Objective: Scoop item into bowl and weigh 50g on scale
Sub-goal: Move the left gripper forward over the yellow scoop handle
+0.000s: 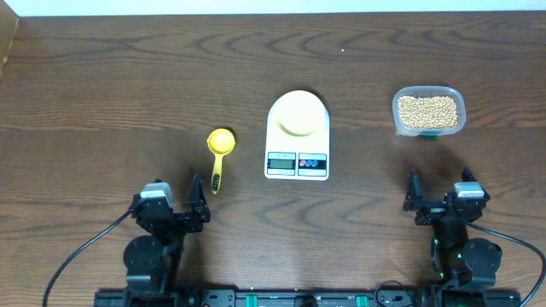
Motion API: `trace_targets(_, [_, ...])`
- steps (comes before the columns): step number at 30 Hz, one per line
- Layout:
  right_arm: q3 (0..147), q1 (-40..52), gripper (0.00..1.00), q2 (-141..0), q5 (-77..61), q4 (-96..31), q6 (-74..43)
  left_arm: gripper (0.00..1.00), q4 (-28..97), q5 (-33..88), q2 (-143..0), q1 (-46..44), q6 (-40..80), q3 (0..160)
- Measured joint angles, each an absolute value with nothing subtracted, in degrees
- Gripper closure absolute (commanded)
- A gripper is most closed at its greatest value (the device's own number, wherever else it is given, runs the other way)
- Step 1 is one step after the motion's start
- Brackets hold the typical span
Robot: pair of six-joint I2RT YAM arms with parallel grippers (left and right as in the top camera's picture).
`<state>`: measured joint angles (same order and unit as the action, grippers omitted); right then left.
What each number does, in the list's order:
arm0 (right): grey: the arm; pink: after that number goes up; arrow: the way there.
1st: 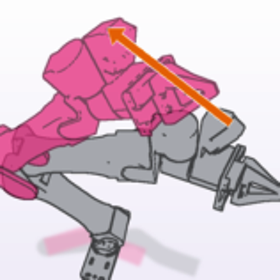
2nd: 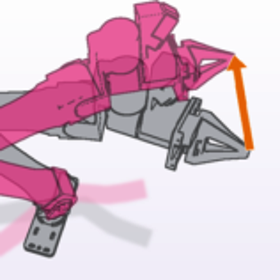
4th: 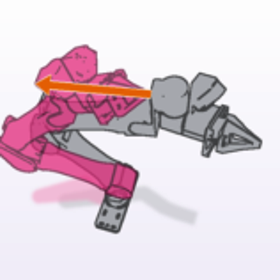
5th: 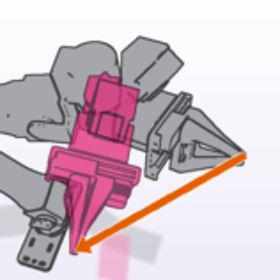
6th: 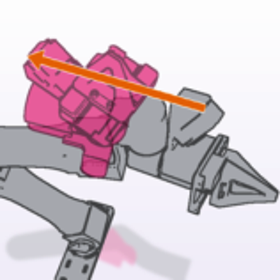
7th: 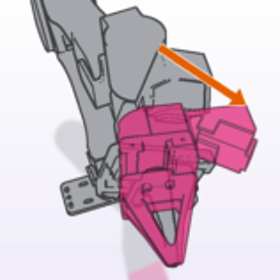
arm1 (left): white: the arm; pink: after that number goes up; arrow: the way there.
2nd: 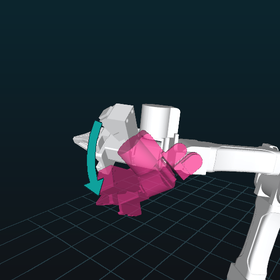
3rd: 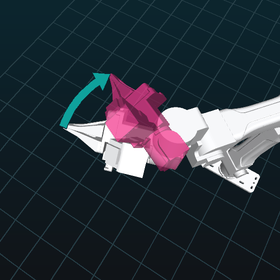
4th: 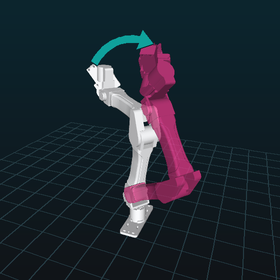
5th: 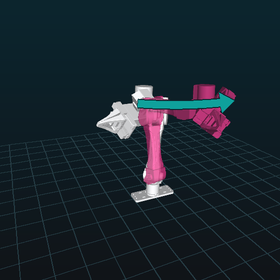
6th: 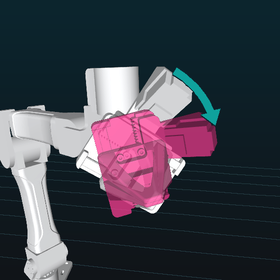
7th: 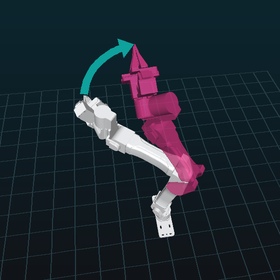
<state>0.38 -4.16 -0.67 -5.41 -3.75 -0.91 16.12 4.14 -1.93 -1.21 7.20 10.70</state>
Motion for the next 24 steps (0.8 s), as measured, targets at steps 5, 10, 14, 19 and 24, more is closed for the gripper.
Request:
trace_targets(5, [0.38, -4.16, 0.01, -0.67, -5.30, -3.75, -0.91, 0.18, 19.09, 4.47, -6.44, -1.21, 7.20, 16.99])
trace_targets(10, [0.38, -4.16, 0.01, -0.67, -5.30, -3.77, -0.91, 0.18, 20.69, 6.31, -15.73, -1.21, 7.18, 22.33])
trace_targets(14, [0.38, -4.16, 0.01, -0.67, -5.13, -3.75, -0.93, 0.18, 21.08, 7.29, -24.32, -1.21, 6.59, 26.89])
trace_targets(19, [0.38, -4.16, 0.01, -0.67, -5.10, -3.79, -0.93, 0.17, 21.52, 7.44, -34.83, -1.21, 5.72, 33.71])
trace_targets(24, [0.38, -4.16, 0.01, -0.67, -5.10, -3.79, -0.93, 0.18, 27.09, 7.60, -43.18, -1.21, 5.41, 41.34])
